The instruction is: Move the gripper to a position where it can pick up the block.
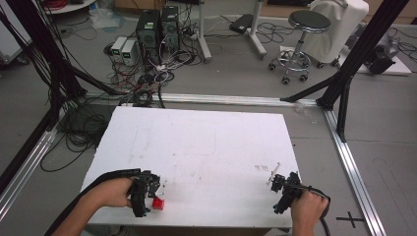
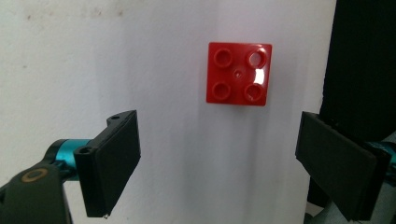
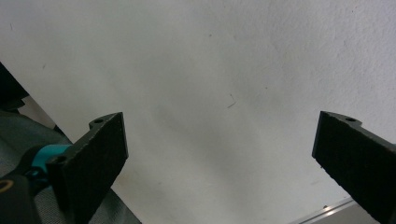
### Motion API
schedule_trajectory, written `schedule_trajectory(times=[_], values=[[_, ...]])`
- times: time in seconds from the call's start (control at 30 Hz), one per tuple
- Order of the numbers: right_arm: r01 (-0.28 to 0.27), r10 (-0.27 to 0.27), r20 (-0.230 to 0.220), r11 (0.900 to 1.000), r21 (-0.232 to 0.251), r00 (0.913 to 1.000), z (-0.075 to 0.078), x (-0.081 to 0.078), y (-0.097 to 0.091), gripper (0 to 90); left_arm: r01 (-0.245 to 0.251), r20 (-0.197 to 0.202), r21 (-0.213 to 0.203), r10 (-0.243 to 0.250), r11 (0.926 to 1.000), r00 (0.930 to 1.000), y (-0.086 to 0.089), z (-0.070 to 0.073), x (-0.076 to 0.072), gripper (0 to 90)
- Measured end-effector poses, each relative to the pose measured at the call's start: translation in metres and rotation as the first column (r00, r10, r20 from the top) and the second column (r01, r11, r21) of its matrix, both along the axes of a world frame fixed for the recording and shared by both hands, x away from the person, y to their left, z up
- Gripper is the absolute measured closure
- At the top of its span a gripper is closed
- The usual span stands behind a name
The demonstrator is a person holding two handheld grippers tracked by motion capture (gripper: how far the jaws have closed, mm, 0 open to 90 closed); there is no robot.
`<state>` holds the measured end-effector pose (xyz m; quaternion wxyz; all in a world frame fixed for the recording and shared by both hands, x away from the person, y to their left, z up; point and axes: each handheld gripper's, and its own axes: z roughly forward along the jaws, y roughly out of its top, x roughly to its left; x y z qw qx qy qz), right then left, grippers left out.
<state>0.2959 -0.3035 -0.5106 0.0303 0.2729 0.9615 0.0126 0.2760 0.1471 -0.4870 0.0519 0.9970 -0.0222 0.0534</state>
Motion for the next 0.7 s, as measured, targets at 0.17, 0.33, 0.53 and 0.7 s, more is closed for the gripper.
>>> schedule_trajectory(times=[0.17, 0.33, 0.53, 0.7], values=[[0.004, -0.004, 0.0, 1.0, 0.0, 1.0, 0.0, 0.0, 0.001, 2.5, 0.032, -0.01, 0.01, -0.032, 0.9994, 0.9994, -0.007, -0.005, -0.001, 14.3], [-0.002, 0.002, -0.006, 1.0, -0.002, 1.0, -0.001, 0.0, 0.002, 2.5, 0.056, -0.022, 0.024, -0.056, 0.9981, 0.9982, -0.015, -0.013, -0.001, 14.3], [-0.003, 0.003, -0.009, 1.0, 0.0, 1.0, -0.002, 0.001, 0.002, 2.5, 0.065, -0.064, 0.043, -0.063, 0.9969, 0.996, -0.024, -0.023, 0.002, 14.3], [-0.005, 0.005, -0.009, 1.0, -0.002, 0.9999, -0.002, 0.001, 0.003, 2.5, 0.07, -0.087, 0.052, -0.065, 0.9962, 0.9941, -0.026, -0.027, 0.005, 14.3]])
